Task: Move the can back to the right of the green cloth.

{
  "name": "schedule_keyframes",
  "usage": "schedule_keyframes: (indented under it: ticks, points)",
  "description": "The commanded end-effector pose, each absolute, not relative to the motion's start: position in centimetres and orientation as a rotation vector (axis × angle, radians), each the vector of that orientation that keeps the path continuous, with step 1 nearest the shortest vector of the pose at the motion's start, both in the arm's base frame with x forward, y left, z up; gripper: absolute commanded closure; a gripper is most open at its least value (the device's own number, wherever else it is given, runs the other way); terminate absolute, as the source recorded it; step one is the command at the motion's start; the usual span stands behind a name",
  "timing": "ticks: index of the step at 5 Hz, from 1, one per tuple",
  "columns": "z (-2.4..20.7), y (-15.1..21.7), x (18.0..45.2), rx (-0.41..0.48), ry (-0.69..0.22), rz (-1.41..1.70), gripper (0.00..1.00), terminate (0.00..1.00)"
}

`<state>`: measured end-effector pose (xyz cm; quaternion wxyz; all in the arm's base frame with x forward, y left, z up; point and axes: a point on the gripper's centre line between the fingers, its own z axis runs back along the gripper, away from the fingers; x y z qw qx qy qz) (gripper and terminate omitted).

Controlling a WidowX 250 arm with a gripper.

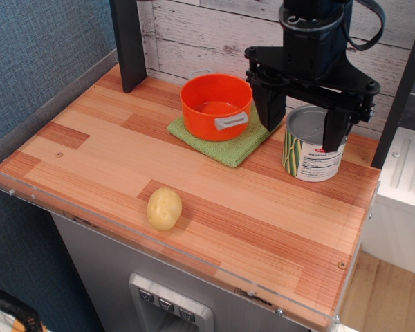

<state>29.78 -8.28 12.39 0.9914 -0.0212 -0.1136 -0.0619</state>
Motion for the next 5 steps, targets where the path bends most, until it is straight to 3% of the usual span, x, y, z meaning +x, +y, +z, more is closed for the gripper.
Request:
schedule_keyframes:
  ticks: [1,2,4,5]
  points:
    - [17.1,-11.8,28.8,-0.099,-0.328,-0.234,0.00,0.00]
    - [18.6,-13.1,27.6,-0.128,-0.343,-0.310,0.00,0.00]
    - [18.6,-13.1,27.6,-0.128,-0.343,-0.310,0.00,0.00]
    - [18.6,-13.1,27.6,-0.128,-0.343,-0.310,0.00,1.00]
